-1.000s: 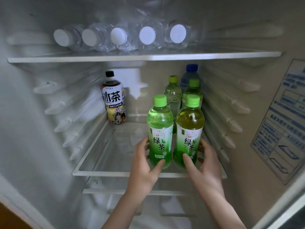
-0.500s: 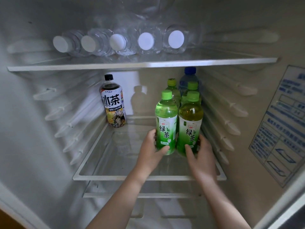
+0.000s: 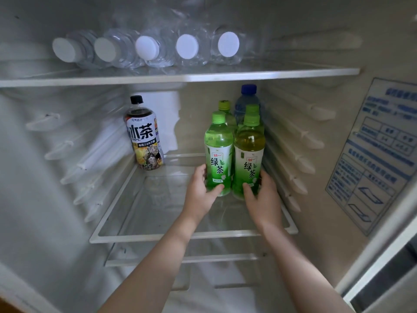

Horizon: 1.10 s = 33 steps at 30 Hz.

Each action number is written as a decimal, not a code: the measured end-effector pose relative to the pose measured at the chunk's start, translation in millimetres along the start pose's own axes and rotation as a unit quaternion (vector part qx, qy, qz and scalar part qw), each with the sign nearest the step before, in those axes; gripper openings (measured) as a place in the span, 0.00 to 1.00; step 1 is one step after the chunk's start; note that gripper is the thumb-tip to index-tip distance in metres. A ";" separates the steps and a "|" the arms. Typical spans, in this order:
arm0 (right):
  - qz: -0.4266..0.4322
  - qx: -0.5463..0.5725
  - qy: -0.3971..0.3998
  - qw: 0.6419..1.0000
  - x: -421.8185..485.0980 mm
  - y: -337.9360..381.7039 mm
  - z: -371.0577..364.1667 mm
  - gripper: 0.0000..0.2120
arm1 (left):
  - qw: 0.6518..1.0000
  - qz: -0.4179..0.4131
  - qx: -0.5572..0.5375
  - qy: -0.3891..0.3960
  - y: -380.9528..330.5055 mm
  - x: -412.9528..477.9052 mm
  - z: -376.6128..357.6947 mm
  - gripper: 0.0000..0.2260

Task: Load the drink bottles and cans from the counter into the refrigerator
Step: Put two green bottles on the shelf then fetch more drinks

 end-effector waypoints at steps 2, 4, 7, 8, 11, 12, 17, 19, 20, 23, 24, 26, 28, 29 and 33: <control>0.001 0.002 0.003 1.000 -1.4 2.4 1.1 0.24 | 1.000 0.008 0.004 0.010 -4.0 -1.2 2.5 0.26; -0.003 -0.004 0.011 1.000 -5.7 4.7 2.6 0.25 | 1.000 0.024 0.018 0.002 -7.5 -5.5 7.3 0.29; -0.033 0.010 -0.005 0.999 -27.7 5.6 11.4 0.25 | 0.998 0.019 0.013 -0.056 -12.1 -28.7 21.0 0.25; -0.033 0.012 -0.009 0.999 -38.1 6.7 15.0 0.24 | 0.997 -0.014 0.004 -0.081 -16.9 -41.3 27.3 0.22; -0.012 0.016 -0.001 1.000 -74.3 11.6 25.7 0.20 | 0.983 -0.109 0.036 -0.144 -34.2 -86.0 46.9 0.20; -0.003 0.015 -0.009 1.000 -87.3 13.8 30.6 0.19 | 0.980 -0.126 0.044 -0.151 -38.5 -101.3 51.9 0.20; 0.009 -0.014 -0.038 0.999 -166.2 13.6 52.5 0.13 | 0.991 -0.112 0.024 -0.069 -24.4 -183.8 60.5 0.08; -0.024 -0.048 -0.007 0.999 -208.9 -2.1 54.3 0.11 | 0.997 -0.063 0.034 0.009 0.5 -217.9 57.5 0.07; -0.047 -0.068 0.016 0.996 -232.8 -11.9 55.0 0.11 | 0.997 -0.035 0.041 0.048 14.8 -234.6 55.1 0.08; -0.133 -0.139 0.106 0.976 -313.1 -45.7 58.0 0.13 | 0.980 0.073 0.055 0.178 66.9 -284.9 41.0 0.04; -0.171 -0.162 0.137 0.962 -342.6 -57.8 60.3 0.13 | 0.965 0.109 0.059 0.230 84.7 -303.2 32.7 0.05; -0.264 -0.201 0.189 0.924 -407.1 -82.7 68.3 0.13 | 0.919 0.186 0.085 0.338 117.3 -343.0 13.1 0.05; -0.371 -0.218 0.216 0.877 -476.9 -101.4 78.8 0.13 | 0.858 0.252 0.121 0.432 144.3 -387.5 -2.7 0.03; -0.428 -0.217 0.217 0.850 -513.4 -107.8 85.0 0.13 | 0.826 0.259 0.148 0.477 154.6 -410.2 -7.5 0.02; -0.635 -0.172 0.155 0.737 -657.4 -109.9 113.3 0.13 | 0.665 0.238 0.270 0.655 184.6 -497.2 -7.2 0.09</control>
Point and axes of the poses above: each hand's wrist, its own x-axis towards the middle knuckle, its own z-axis out of the back of the hand, y = z × x, the point moved 5 cm from there along x, towards the middle knuckle
